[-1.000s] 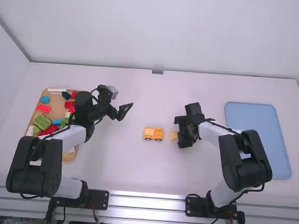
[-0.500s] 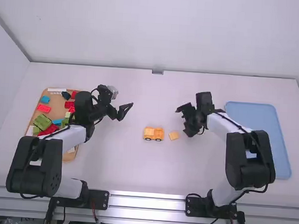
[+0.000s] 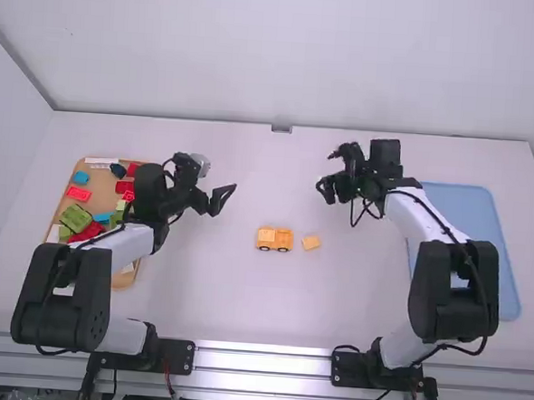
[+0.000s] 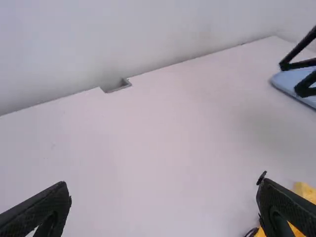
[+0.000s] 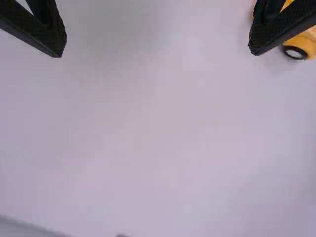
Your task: Assemble lego blocks to make yellow taxi
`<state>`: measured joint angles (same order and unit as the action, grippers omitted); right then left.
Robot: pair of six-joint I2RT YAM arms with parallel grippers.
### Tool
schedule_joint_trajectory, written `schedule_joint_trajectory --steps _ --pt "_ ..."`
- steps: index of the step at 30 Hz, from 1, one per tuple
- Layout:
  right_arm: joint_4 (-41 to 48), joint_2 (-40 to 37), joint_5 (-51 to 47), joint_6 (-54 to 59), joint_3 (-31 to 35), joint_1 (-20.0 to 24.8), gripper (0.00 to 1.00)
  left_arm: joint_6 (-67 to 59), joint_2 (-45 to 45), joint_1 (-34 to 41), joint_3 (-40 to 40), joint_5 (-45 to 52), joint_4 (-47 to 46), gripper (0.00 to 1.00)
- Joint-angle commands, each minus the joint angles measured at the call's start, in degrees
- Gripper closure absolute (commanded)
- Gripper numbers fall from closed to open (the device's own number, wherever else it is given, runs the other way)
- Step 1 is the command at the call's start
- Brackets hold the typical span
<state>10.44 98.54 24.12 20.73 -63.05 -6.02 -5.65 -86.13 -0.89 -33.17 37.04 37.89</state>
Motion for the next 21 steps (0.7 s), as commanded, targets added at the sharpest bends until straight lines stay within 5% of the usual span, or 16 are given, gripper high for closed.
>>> schedule_joint_trajectory --steps 1,8,15,21 --pt "1.2 -1.0 5.0 15.0 -1.5 0.9 0.02 4.2 0.9 0.5 -0.5 -2.6 0.0 0.01" --pt "20.3 -0.7 29.6 60.1 2.2 7.4 0.02 2.7 0.9 0.6 -0.5 1.2 -4.2 0.01" --pt "13.9 8.2 36.9 61.8 4.5 9.1 0.01 -29.5 0.5 1.2 -0.5 26.7 -12.6 0.01" --pt "14.4 14.9 37.6 68.6 4.5 6.5 0.01 -35.4 -3.2 3.4 -1.0 28.1 -16.0 0.01"
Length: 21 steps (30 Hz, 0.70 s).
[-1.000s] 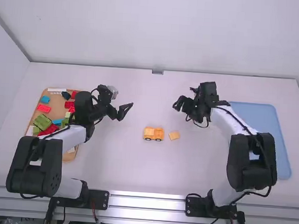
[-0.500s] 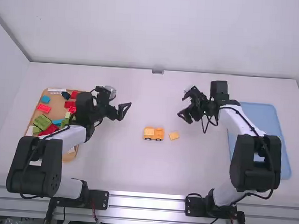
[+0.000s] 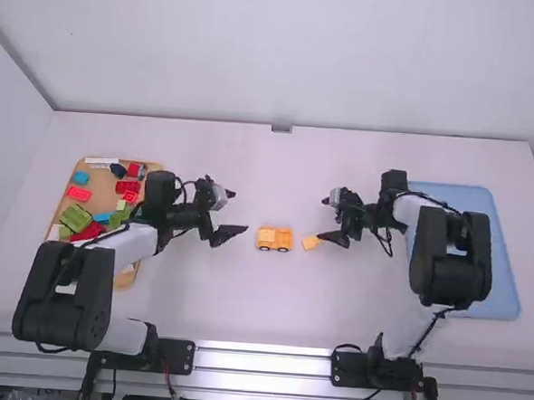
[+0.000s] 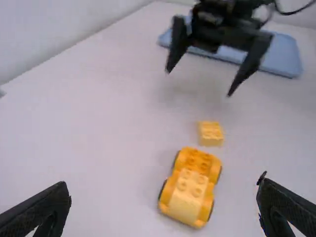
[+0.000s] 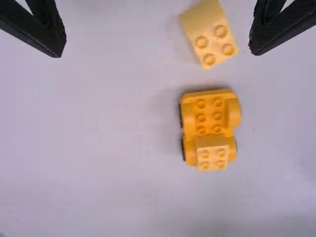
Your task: Assemble lego blocks to make yellow taxi
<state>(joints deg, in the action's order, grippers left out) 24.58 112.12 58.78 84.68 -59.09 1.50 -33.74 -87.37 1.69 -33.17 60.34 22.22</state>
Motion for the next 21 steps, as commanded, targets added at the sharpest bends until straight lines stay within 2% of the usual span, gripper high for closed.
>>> schedule_joint_trajectory --steps 1,4,6,10,15,20,21 --pt "0.3 2.3 2.1 5.6 0.6 -1.6 0.01 -7.3 -3.9 1.5 -1.5 4.8 -0.2 0.01" --pt "0.3 3.5 0.1 5.8 0.6 -2.4 0.0 -9.8 -7.7 3.0 -2.6 5.3 0.1 0.01" --pt "0.1 4.5 -1.2 6.1 0.6 -3.1 0.03 -14.7 -11.6 5.2 -3.9 6.4 0.3 0.01" --pt "1.9 6.5 -2.4 9.6 0.6 -3.7 0.05 -15.8 -16.1 7.3 -6.6 6.0 0.5 0.01" --pt "-3.1 10.5 -3.6 6.4 0.6 -3.1 0.12 -13.5 -18.3 7.8 -8.8 6.3 0.5 0.01" --pt "-2.7 12.0 -2.6 9.1 0.6 -1.8 0.18 -13.9 -18.5 8.6 -8.7 6.2 0.5 0.01" --pt "-2.7 12.0 -2.9 10.0 0.7 -1.5 0.23 -13.9 -18.5 9.0 -8.7 5.9 0.5 0.01"
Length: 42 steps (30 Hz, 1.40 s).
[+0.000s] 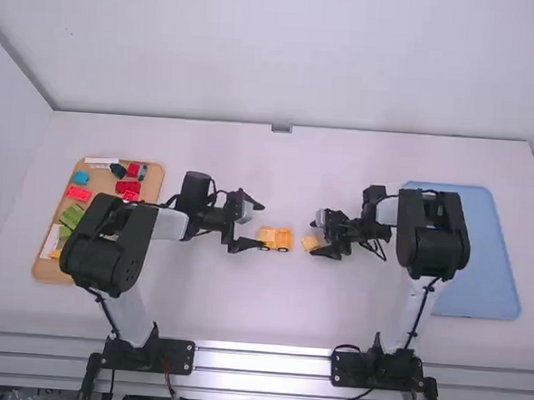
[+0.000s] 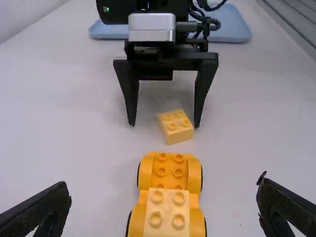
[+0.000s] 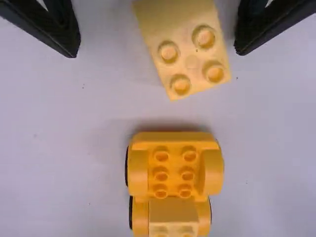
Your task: Assemble lego blocks to make yellow taxi
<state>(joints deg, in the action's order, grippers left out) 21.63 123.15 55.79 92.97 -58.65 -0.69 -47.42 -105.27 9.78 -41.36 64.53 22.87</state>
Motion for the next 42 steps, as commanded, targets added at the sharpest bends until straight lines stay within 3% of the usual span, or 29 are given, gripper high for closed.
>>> schedule_joint_trajectory --steps 1,2,4,7,10,13,16,23,25,33,37,42 --pt "0.3 1.0 0.0 1.6 0.2 0.9 0.27 -0.2 -0.6 1.3 -0.5 1.3 -0.2 0.01" --pt "0.3 1.0 -0.4 1.6 0.2 1.1 0.38 -0.3 -0.6 2.1 -0.5 -0.1 -0.2 0.01" --pt "0.5 1.0 -0.6 1.6 0.2 1.0 0.41 -1.2 -0.8 3.1 -0.5 -1.8 -0.2 0.01" --pt "0.9 1.0 -0.9 1.6 0.2 0.2 0.53 -1.9 -1.4 4.5 -0.5 -3.8 -0.3 0.01" --pt "0.9 1.0 -1.4 1.6 0.2 -0.2 0.53 -2.0 -1.8 4.8 -0.5 -4.2 -0.6 0.01" --pt "1.4 1.0 -1.5 3.9 0.2 -1.0 0.43 -1.9 -2.6 4.5 -0.5 -4.1 -0.5 0.01" --pt "1.3 1.0 -1.9 4.4 0.2 -1.3 0.43 -1.9 -3.7 4.1 -0.5 -4.0 -0.4 0.01" --pt "1.9 1.0 -1.8 4.4 0.2 -1.1 0.68 -2.0 -5.3 4.1 -0.6 -4.9 -0.2 0.01" --pt "2.3 0.9 -1.4 4.4 0.2 -0.5 0.87 -2.3 -5.3 4.1 -0.6 -6.3 -0.1 0.01" --pt "16.7 -1.1 1.4 10.0 -5.6 -1.3 0.88 -5.0 -7.4 4.6 -1.3 -8.2 0.2 0.01" --pt "24.1 -1.2 1.9 12.5 -9.4 -2.4 0.78 -4.7 -11.8 5.3 -3.7 -8.0 0.9 0.01" --pt "26.7 -1.2 1.2 12.3 -11.9 -4.0 0.82 -4.7 -17.4 5.2 -7.8 -3.1 1.3 0.01"
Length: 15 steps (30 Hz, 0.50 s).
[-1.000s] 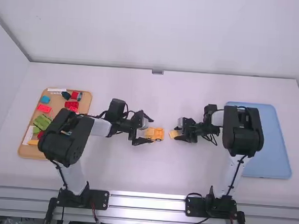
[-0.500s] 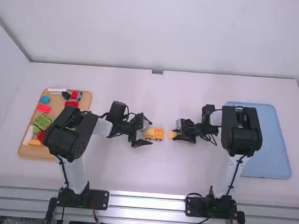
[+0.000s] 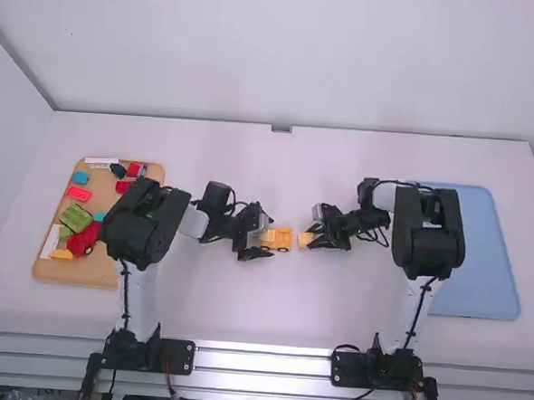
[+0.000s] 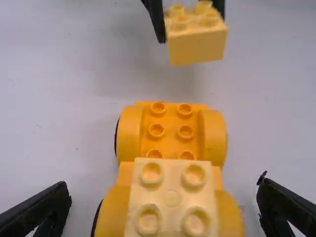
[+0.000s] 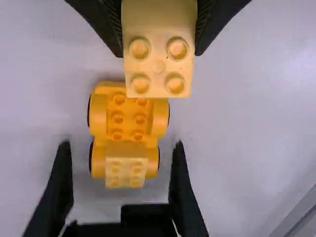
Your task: Assemble lego blocks to make yellow taxi
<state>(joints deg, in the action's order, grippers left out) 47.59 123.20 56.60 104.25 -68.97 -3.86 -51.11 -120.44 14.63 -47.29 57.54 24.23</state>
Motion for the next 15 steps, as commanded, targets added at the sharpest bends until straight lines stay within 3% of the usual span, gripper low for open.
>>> schedule_joint_trajectory --steps 1,5,7,15 --pt "0.8 -1.2 0.4 1.0 -1.9 -1.2 0.83 -1.1 -2.9 0.4 -2.4 4.6 0.0 0.0" --pt "0.9 -1.2 0.3 1.0 -2.5 -3.3 0.82 -1.2 -4.0 0.8 -2.6 3.4 0.3 0.04" --pt "1.1 -1.2 0.3 -0.7 -3.0 -4.2 0.82 -1.3 -4.2 0.8 -2.3 1.9 0.6 0.11" --pt "0.6 -1.3 -1.3 -6.8 -5.3 -5.1 0.97 -0.8 -4.2 0.8 0.3 1.6 5.1 0.21"
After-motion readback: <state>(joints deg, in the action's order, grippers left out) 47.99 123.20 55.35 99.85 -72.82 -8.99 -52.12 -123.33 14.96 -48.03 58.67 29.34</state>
